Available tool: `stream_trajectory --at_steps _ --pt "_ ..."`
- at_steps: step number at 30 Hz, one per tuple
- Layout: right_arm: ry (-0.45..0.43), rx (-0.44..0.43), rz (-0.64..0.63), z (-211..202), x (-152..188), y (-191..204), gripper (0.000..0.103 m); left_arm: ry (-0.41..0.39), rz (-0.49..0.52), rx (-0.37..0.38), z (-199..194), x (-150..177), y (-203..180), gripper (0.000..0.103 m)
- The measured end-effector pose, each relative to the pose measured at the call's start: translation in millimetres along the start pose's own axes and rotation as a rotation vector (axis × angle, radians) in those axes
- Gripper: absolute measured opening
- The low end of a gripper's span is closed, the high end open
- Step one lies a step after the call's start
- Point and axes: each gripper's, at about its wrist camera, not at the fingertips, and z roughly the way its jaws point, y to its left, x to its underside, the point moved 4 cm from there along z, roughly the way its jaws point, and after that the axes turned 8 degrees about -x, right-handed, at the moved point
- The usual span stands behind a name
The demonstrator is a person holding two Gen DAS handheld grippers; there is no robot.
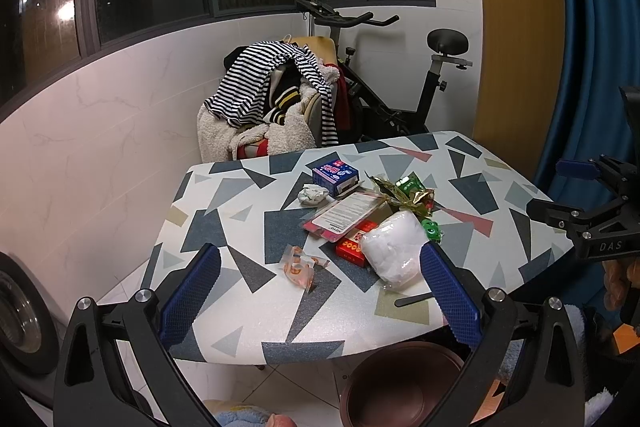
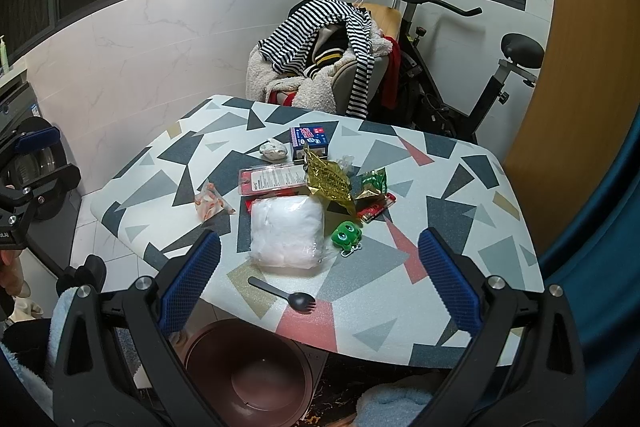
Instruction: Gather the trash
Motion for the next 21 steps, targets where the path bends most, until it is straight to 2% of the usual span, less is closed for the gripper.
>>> stream_trajectory --at_steps 21 --pt "0.004 -0.002 0.0 4.3 1.7 1.3 0.097 0.002 -0.001 0.001 0.9 0.8 -1.0 0.098"
